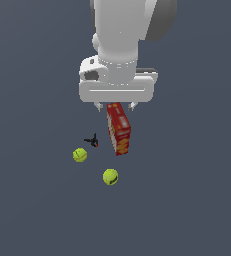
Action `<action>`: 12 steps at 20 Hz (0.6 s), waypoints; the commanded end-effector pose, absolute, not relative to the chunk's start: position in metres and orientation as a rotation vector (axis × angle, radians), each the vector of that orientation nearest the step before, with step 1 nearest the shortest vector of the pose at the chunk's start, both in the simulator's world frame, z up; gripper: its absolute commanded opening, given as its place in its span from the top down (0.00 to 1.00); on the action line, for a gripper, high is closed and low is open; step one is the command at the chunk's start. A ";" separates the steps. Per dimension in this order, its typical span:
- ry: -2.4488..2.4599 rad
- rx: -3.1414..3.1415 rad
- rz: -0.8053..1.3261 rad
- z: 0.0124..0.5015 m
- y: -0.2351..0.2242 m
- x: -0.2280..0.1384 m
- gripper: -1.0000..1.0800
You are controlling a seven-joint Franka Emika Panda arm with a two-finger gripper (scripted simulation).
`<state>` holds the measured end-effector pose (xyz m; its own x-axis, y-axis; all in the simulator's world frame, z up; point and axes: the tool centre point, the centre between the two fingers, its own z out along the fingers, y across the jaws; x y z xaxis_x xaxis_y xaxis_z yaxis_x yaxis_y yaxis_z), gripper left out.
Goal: Pick up a designated object from a clutter of objects.
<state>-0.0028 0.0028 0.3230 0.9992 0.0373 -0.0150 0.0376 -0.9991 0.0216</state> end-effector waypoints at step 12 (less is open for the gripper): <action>0.053 3.106 0.025 0.343 -0.008 0.002 0.04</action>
